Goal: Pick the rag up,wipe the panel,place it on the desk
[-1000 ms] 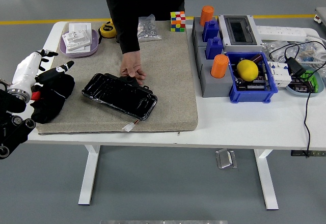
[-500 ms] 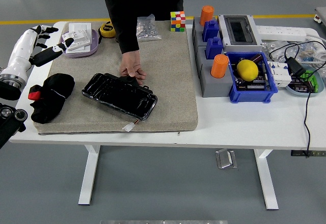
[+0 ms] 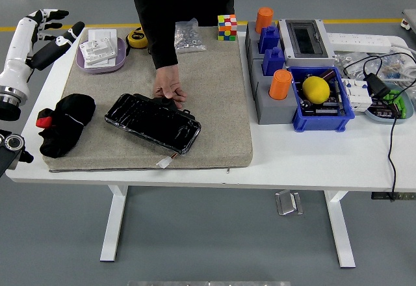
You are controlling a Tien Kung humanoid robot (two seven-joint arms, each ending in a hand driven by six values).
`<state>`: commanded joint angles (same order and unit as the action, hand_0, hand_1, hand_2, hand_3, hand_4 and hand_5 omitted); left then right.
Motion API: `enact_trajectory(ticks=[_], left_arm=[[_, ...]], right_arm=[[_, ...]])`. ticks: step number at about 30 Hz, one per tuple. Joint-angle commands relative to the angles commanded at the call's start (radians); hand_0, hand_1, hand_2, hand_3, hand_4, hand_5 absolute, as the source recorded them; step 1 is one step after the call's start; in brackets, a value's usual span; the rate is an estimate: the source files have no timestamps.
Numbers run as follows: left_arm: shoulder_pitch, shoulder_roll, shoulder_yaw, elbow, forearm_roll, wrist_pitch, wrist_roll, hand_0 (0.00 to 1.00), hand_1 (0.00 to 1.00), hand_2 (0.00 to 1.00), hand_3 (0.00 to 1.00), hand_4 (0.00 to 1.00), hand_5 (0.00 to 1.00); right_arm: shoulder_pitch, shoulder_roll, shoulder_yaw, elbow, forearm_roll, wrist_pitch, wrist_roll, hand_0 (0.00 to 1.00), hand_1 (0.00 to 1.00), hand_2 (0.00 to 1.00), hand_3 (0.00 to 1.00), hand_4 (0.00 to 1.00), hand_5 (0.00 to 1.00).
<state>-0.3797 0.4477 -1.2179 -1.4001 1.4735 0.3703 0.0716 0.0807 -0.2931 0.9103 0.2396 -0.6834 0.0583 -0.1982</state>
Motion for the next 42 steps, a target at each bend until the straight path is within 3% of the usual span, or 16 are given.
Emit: enact_trajectory(ticks=[16, 23, 31, 36, 42], left_arm=[[0.030, -0.039, -0.041, -0.033, -0.037, 0.007, -0.013, 0.542, 0.753, 0.779, 0.748, 0.876, 0.754], [0.034, -0.040, -0.038, -0.032, -0.076, 0.016, -0.031, 0.542, 0.752, 0.777, 0.747, 0.867, 0.749], [0.040, -0.041, -0.016, -0.002, -0.240, 0.026, -0.081, 0.548, 0.738, 0.749, 0.742, 0.862, 0.744], [0.050, -0.046, -0.013, 0.010, -0.426, 0.030, -0.159, 0.553, 0.713, 0.720, 0.734, 0.860, 0.731], [0.062, -0.050, -0.007, 0.019, -0.604, -0.001, -0.229, 0.548, 0.690, 0.700, 0.727, 0.863, 0.714]], right_arm=[[-0.001, 0.000, -0.016, -0.001, 0.011, -0.002, 0.003, 0.720, 0.595, 0.661, 0.574, 0.975, 0.529], [0.001, 0.000, -0.017, 0.001, 0.012, -0.003, 0.005, 0.722, 0.595, 0.661, 0.574, 0.975, 0.528], [-0.003, -0.002, -0.017, 0.002, 0.014, -0.001, 0.006, 0.720, 0.595, 0.661, 0.574, 0.974, 0.525], [-0.003, -0.003, -0.018, 0.002, 0.015, 0.000, 0.006, 0.720, 0.595, 0.661, 0.574, 0.974, 0.525], [-0.002, -0.003, -0.017, 0.002, 0.015, -0.001, 0.006, 0.720, 0.595, 0.661, 0.574, 0.974, 0.526]])
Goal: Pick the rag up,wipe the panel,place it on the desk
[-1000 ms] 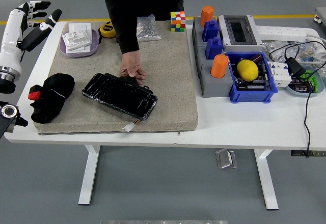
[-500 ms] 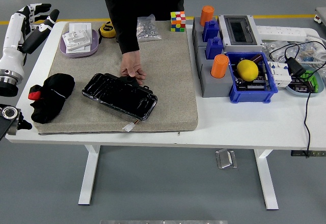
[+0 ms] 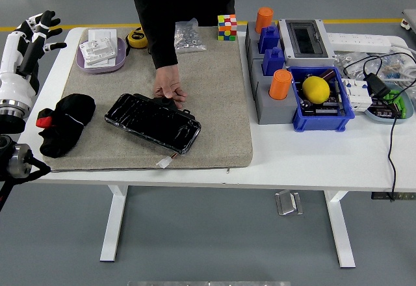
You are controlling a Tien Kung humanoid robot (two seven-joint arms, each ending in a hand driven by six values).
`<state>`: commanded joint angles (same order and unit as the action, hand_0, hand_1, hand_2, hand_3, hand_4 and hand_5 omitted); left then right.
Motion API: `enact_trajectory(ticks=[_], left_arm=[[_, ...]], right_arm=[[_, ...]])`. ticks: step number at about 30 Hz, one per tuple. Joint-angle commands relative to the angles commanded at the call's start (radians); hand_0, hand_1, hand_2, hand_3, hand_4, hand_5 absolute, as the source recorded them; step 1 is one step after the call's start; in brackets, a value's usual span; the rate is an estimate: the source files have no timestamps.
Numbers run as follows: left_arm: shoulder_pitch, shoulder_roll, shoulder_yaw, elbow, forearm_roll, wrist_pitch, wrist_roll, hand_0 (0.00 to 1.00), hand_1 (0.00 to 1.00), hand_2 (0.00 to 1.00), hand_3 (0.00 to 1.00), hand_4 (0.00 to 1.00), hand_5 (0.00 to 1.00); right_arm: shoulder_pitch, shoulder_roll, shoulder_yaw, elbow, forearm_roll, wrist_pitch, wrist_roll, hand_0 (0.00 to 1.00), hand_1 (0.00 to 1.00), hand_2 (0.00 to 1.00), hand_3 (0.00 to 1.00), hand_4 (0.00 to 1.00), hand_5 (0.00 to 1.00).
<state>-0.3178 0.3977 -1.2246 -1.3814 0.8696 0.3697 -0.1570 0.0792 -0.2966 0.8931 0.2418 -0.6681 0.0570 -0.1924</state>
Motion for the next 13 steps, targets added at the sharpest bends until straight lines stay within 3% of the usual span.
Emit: enact_trajectory(ticks=[6, 13], left_arm=[[0.017, -0.012, 0.004, 0.020, -0.118, -0.050, -0.037, 0.527, 0.677, 0.691, 0.723, 0.868, 0.684], [0.023, -0.014, 0.009, 0.025, -0.145, -0.074, -0.054, 0.527, 0.677, 0.691, 0.723, 0.868, 0.684]], right_arm=[[-0.001, 0.000, -0.001, 0.000, 0.001, -0.001, 0.001, 0.721, 0.594, 0.661, 0.574, 0.974, 0.526], [0.000, -0.001, -0.012, 0.000, 0.007, 0.002, -0.001, 0.721, 0.594, 0.661, 0.574, 0.974, 0.526]])
